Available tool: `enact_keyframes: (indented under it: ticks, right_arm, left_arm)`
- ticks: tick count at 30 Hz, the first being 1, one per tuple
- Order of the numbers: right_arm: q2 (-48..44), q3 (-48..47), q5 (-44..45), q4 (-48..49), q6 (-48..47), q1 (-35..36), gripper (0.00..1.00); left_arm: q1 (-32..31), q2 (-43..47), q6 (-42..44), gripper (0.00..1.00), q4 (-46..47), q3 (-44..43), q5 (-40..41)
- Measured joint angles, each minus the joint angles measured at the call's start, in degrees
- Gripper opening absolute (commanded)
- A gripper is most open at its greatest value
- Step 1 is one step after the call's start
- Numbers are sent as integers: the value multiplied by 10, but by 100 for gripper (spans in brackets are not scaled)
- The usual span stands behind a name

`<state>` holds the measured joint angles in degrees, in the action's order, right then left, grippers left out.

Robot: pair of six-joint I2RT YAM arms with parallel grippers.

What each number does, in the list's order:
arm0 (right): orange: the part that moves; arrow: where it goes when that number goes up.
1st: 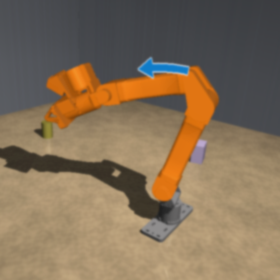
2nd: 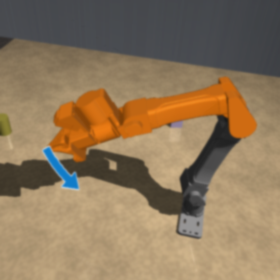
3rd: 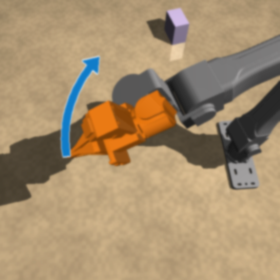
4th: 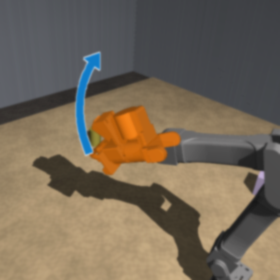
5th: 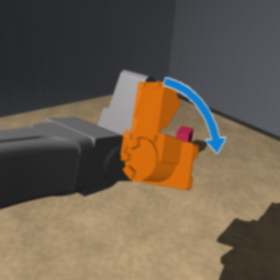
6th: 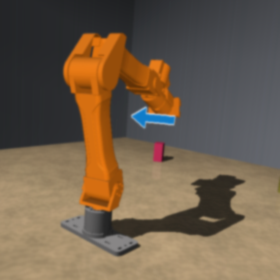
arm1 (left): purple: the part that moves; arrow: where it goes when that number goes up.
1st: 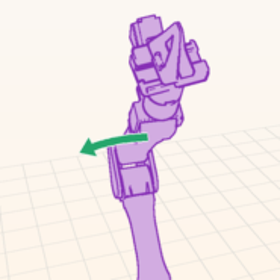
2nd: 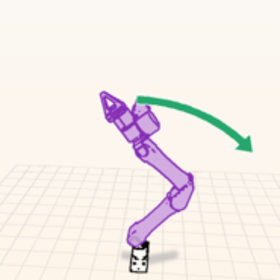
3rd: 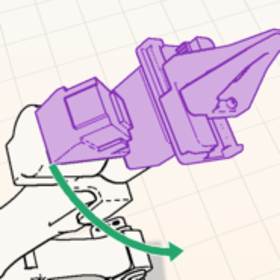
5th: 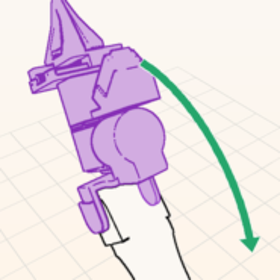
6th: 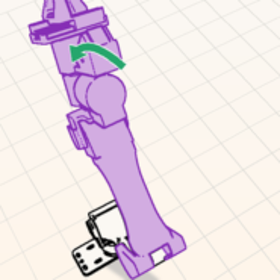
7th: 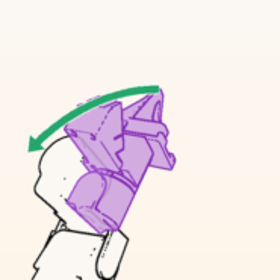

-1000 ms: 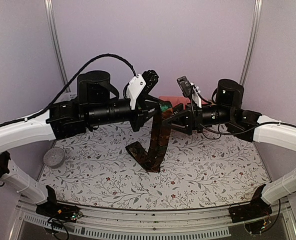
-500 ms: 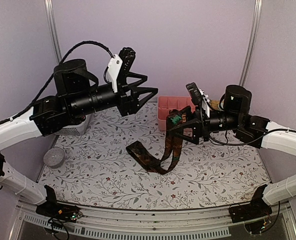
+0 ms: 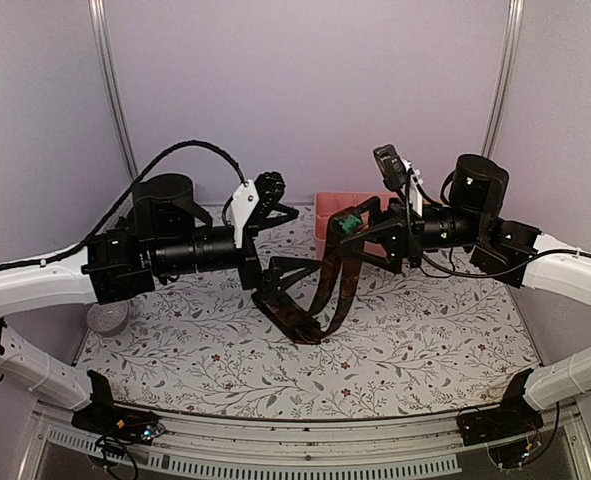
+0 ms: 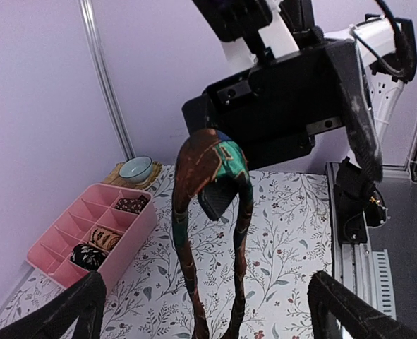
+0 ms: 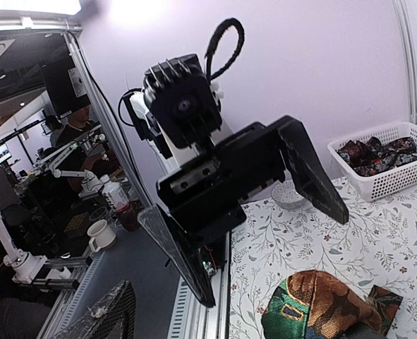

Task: Roll the ties
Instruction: Pass from the right arm to the left

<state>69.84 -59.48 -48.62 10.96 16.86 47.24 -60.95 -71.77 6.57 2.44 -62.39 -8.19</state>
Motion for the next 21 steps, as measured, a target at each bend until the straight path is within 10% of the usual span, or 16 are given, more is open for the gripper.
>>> enact_keyframes:
  ticks: [15, 21]
  right_arm:
    - [17, -20, -17, 47, 68, 0, 74]
    - [17, -20, -13, 70, 83, 0, 74]
  left_arm:
    - [-14, -110, -33, 100, 136, 7, -2]
    - [-21, -136, -50, 83, 165, 0, 14]
